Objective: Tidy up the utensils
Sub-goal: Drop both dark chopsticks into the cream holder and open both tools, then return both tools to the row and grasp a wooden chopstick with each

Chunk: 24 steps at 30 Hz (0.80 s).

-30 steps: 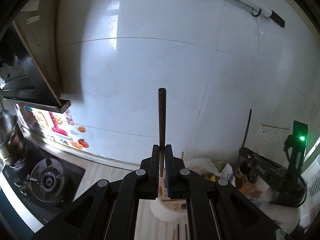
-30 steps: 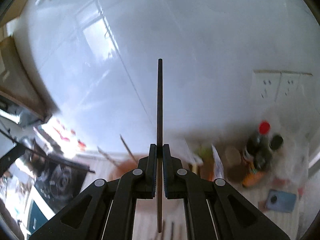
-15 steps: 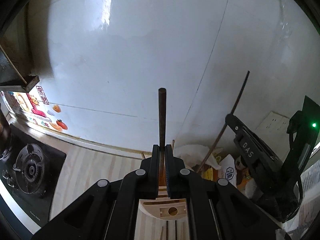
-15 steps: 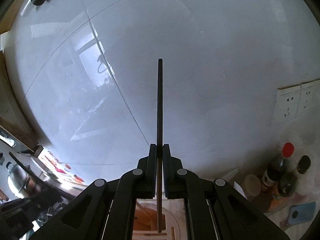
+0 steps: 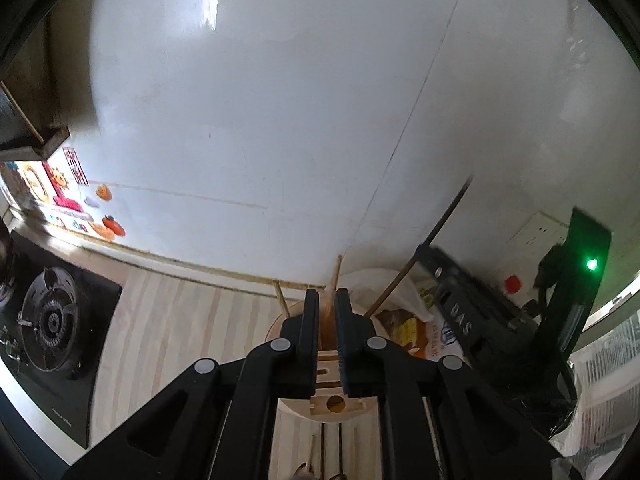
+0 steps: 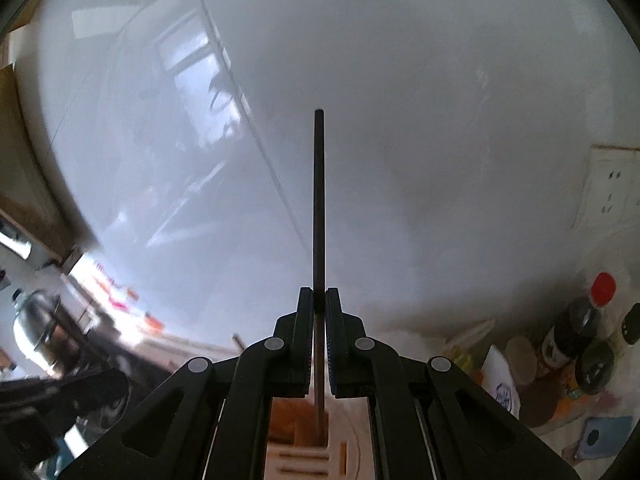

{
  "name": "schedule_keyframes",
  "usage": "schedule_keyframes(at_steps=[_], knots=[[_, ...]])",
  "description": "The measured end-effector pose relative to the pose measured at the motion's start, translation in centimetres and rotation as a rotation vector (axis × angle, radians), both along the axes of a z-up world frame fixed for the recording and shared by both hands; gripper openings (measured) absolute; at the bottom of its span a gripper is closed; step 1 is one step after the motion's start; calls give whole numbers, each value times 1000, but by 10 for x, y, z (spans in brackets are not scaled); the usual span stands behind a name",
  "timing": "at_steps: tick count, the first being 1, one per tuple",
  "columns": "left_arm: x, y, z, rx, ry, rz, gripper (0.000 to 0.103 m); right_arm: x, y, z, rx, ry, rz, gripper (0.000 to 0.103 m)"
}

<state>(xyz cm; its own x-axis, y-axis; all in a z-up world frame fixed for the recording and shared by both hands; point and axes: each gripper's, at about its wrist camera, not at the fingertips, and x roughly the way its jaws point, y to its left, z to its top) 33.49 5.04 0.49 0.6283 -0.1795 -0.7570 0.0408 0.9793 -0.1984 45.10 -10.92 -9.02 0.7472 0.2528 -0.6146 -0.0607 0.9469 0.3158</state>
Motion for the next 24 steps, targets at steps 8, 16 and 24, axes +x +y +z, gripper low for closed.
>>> schedule_keyframes(at_steps=[8,16,24], knots=[[-36,26,28,57,-132,120,89,-47,-23,22,-25,30,-12,53],[-77,41,-30,121,-57,139,103,-127,-69,-3,-28,112,-103,86],[-102,24,-141,209,175,103,103,-167,-79,-95,-98,354,-129,90]])
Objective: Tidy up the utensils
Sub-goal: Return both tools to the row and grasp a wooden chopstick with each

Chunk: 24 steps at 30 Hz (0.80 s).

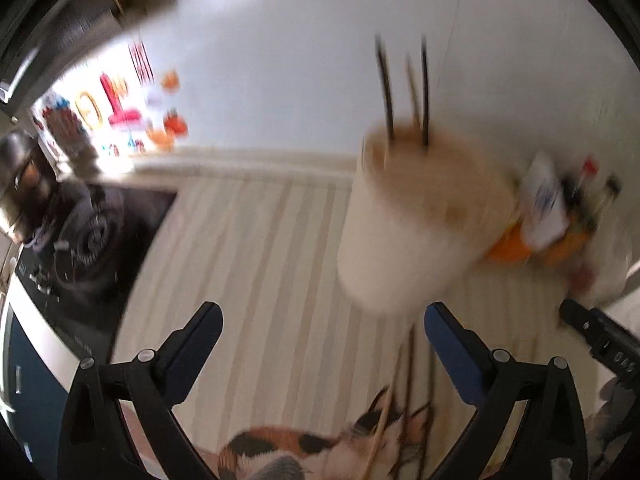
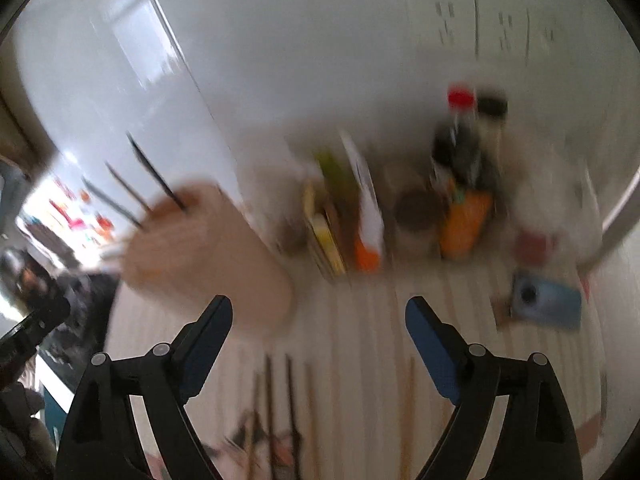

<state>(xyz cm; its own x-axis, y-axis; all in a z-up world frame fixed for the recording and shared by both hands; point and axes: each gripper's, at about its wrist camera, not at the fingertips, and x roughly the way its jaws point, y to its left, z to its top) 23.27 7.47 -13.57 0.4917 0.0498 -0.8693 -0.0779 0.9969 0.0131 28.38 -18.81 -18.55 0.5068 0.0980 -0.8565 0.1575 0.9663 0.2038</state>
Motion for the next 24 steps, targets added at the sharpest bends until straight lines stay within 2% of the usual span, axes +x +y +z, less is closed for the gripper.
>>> schedule_keyframes(at_steps=[4,8,11,15,17,19,20,24], knots=[[-7,-8,-56,56,126,-19,103,-12,8,-53,-1,144,34,86],[-15,-15,-105,97,243,-41,103,-20,24,-107,-6,294,90,67],[-21,-19,-125,110,292,-50,103,-24,40,-140,-10,369,132,57],[-26,-25,-140,134,327,-77,103,-26,55,-164,-19,419,161,44],[-27,-29,-143,138,332,-89,103,-28,61,-176,-48,450,167,29],[-31,-35,-145,140,334,-101,103,-29,65,-180,-82,461,173,20],[-33,-38,-146,142,334,-109,103,-30,67,-178,-116,455,176,9],[-33,-49,-148,168,327,-158,100,-34,58,-176,-137,478,154,7]])
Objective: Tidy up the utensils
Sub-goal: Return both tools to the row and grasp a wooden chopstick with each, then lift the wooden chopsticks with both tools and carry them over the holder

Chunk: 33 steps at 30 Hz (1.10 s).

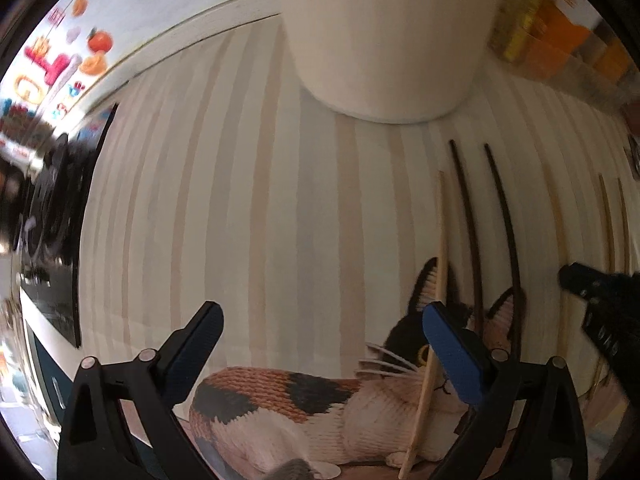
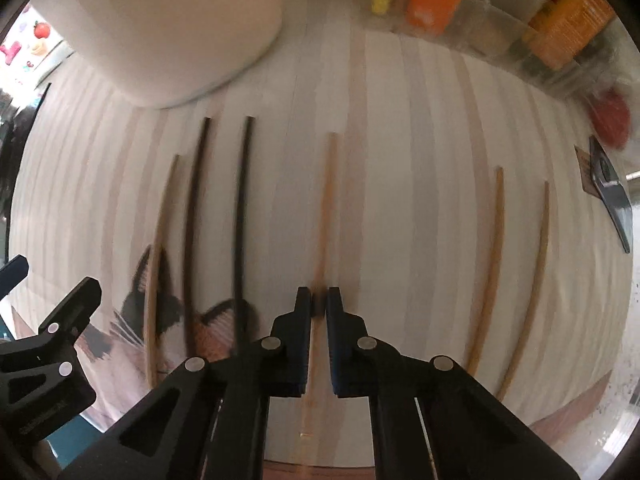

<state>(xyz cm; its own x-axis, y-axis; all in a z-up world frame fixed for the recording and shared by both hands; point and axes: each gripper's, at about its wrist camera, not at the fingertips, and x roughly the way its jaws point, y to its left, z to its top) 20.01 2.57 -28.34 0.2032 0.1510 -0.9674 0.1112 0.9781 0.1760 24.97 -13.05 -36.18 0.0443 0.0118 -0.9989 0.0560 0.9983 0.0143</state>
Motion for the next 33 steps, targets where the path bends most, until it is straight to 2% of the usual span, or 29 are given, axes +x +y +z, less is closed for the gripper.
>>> schedule_keyframes(at_steps=[4,6,8,13,15,16,17,18,20,21,25,28,33], knots=[[-5,-20,-3,13,5,-56,98,-5,-29,4,-18,23,-40,7],[-6,-30,-5,9,16,-84,90,-8,-41,6,-23,32,-51,7],[-8,-39,-11,-1,40,-109,75,-12,-51,8,-21,38,-64,7],[-10,-56,-22,-66,97,-140,51,-18,-69,9,-16,38,-86,7],[-10,-57,-21,-104,93,-131,40,-20,-71,11,-19,39,-86,7],[-9,-57,-21,-130,100,-126,28,-18,-74,11,-23,39,-84,7],[-9,-56,-20,-161,107,-117,9,-19,-74,11,-28,38,-81,7],[-8,-54,-21,-150,109,-113,6,-12,-68,9,-31,39,-79,7],[-7,-48,-21,-127,106,-101,5,-14,-71,11,-27,41,-79,8],[-7,-42,-21,-119,103,-89,5,-11,-71,3,-27,43,-78,8],[-2,-10,-21,-91,97,-3,5,-10,-63,0,-34,48,-62,8],[-1,4,-21,-91,101,36,5,-10,-59,-1,-7,42,-64,8],[1,3,-22,-87,104,46,5,-7,-50,0,31,37,-42,8]])
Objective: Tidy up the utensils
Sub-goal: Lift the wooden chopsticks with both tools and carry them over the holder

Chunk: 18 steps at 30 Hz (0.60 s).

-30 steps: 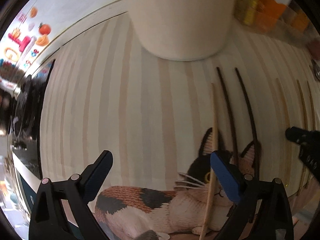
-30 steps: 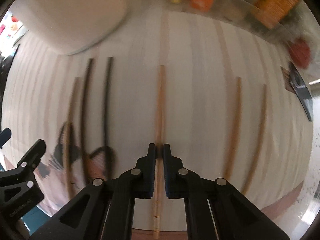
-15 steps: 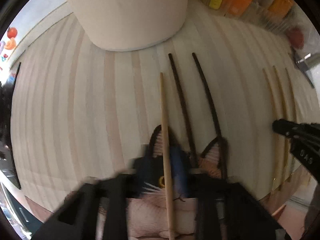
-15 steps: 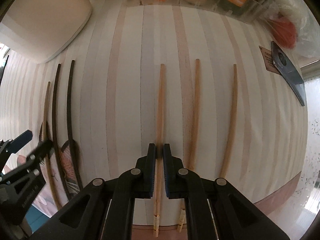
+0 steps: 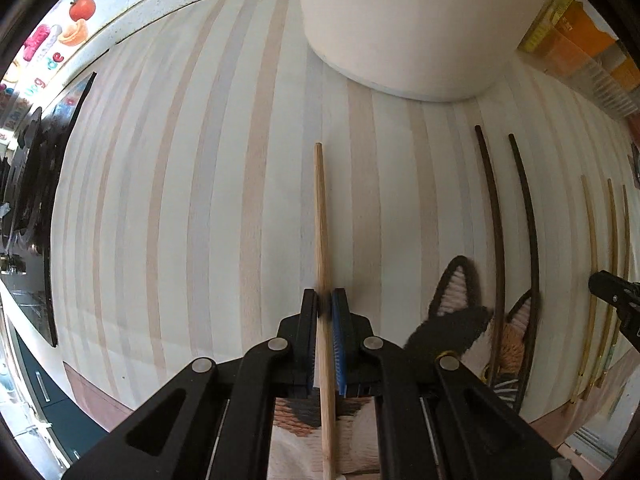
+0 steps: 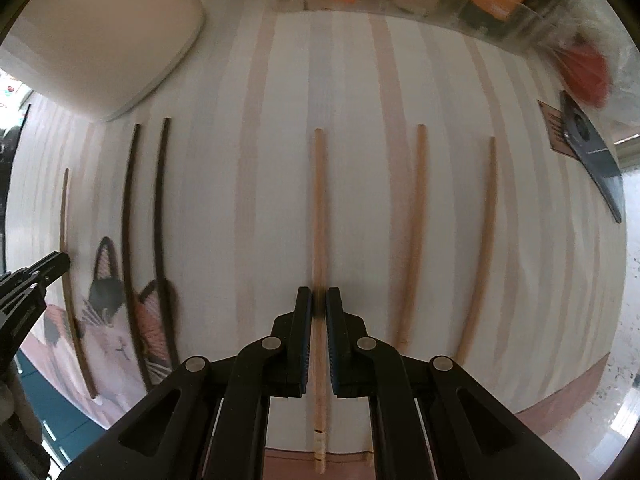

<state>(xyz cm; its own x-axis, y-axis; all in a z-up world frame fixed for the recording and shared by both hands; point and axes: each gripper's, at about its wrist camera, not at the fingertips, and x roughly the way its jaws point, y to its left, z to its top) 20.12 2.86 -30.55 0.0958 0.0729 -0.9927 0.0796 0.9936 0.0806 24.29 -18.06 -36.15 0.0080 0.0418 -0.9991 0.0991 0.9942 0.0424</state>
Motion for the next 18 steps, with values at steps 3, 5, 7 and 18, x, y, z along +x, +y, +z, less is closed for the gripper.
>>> schedule_keyframes(at_steps=[3,5,7,18], knots=[[6,4,-1,2,1,-3,5,1,5,1,-12,2,13,8],[9,-1,-5,1,4,-5,5,1,7,1,-16,7,21,8],[7,12,-2,-1,4,-8,5,1,7,1,-15,12,26,8],[24,5,-1,5,31,-25,5,14,17,-5,-40,41,46,8]])
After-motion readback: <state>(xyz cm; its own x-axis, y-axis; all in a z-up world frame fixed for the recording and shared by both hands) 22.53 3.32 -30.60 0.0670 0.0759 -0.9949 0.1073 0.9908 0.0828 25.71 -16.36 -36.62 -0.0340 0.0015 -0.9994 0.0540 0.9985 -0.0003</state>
